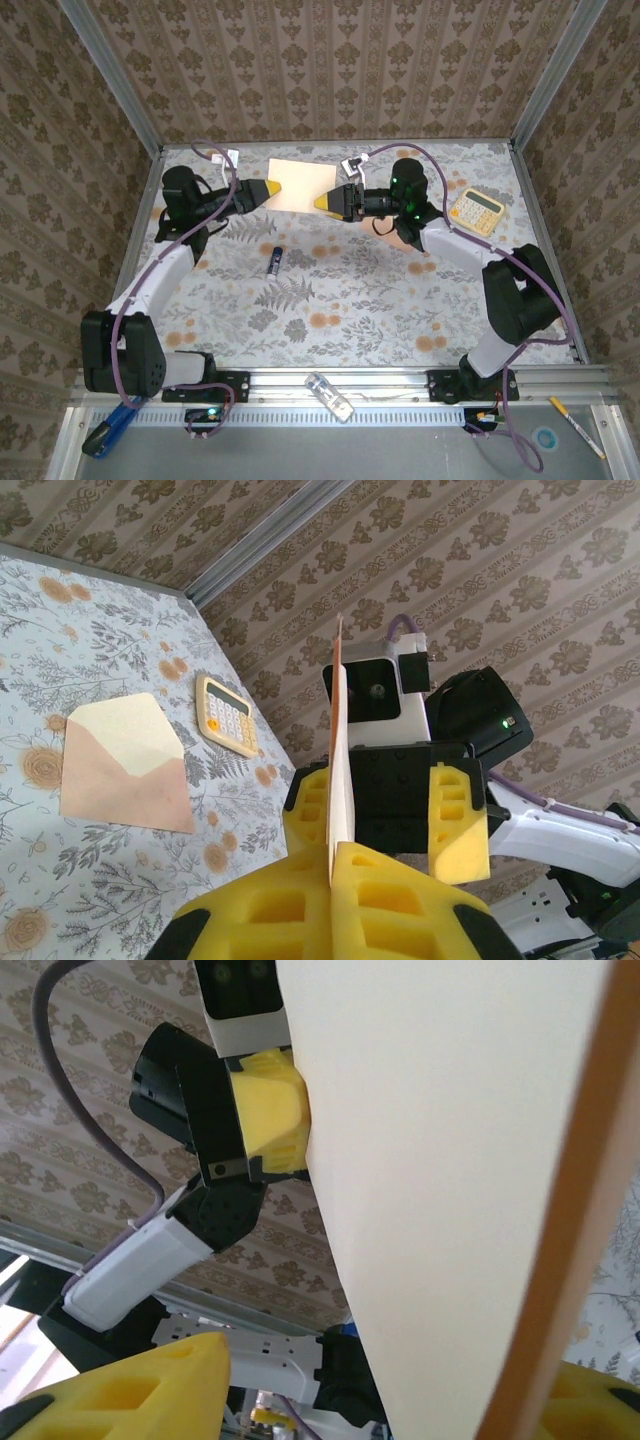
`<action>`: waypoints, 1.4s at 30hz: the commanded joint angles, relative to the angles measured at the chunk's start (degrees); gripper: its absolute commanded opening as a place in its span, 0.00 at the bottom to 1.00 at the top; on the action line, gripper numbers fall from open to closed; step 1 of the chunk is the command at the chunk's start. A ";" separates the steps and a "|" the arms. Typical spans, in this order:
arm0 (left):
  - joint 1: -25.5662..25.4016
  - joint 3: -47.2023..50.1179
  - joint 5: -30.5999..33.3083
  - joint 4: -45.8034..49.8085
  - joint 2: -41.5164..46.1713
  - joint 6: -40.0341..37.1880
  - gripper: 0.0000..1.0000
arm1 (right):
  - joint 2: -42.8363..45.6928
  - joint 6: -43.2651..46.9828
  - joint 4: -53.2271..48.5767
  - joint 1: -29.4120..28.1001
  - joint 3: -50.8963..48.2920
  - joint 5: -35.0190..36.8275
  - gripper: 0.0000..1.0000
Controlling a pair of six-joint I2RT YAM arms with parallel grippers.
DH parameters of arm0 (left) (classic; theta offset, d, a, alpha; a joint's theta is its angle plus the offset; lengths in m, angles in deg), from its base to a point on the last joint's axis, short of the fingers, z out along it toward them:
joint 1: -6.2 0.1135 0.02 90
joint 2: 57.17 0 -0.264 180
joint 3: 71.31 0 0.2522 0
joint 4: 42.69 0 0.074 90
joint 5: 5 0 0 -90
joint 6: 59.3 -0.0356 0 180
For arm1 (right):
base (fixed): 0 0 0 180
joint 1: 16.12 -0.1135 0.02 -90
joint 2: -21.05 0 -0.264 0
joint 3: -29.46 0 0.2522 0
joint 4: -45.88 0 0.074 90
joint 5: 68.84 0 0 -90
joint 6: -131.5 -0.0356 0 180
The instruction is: Place the letter into the envelope and seal it
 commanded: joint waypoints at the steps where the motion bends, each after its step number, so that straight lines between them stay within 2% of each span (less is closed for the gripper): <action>1: -0.41 0.64 0.36 -2.43 1.23 0.60 0.00 | -1.30 -2.93 5.95 0.05 1.43 1.02 0.50; 4: -0.54 0.45 0.35 -2.56 0.72 0.51 0.00 | -1.75 -3.67 6.97 -0.04 1.55 1.15 0.41; 6: -0.63 0.42 0.38 -2.52 0.36 0.51 0.00 | -1.87 -4.01 7.23 -0.03 1.52 1.16 0.30; 9: -0.68 0.59 0.41 -2.28 0.01 0.14 0.00 | -1.87 -3.93 7.34 -0.03 1.44 1.51 0.05; 10: -0.63 0.70 0.47 -2.09 -0.01 -0.08 0.00 | -1.87 -3.96 7.33 -0.03 1.50 1.61 0.00; 13: -0.61 0.69 0.85 -0.13 -0.27 -1.54 0.01 | -1.80 -3.52 6.37 -0.03 1.70 1.93 0.00; 14: -0.63 0.55 1.11 1.34 -0.19 -2.55 0.08 | -1.71 -3.23 5.71 0.04 1.74 2.11 0.00; 16: -0.45 -0.20 1.75 5.96 0.12 -5.89 0.32 | -1.22 -1.98 3.65 0.05 1.79 2.45 0.00; 18: 0.13 -2.11 3.56 14.97 1.07 -12.00 0.56 | -0.27 0.33 -0.58 0.23 1.96 3.25 0.00; 19: 0.63 -3.38 5.51 20.02 1.67 -15.22 0.62 | 0.35 2.23 -3.95 0.31 2.23 3.87 0.00; 21: 1.19 -6.74 13.57 32.76 3.69 -23.61 0.75 | 1.97 8.70 -14.82 0.39 3.58 5.85 0.00; 23: 0.99 -9.19 20.96 41.53 5.46 -29.20 0.83 | 3.30 13.67 -23.76 0.38 4.76 8.16 0.00; 26: 0.90 -10.38 23.67 45.32 7.21 -30.05 0.82 | 4.44 15.23 -28.64 0.75 5.08 10.44 0.00; 32: -1.42 -9.53 22.88 44.79 9.00 -27.67 0.81 | 5.14 17.61 -34.07 0.75 5.54 13.18 0.00; 42: -8.28 -6.06 22.05 32.47 4.91 -20.19 0.81 | 5.00 10.98 -22.56 0.41 2.81 9.04 0.00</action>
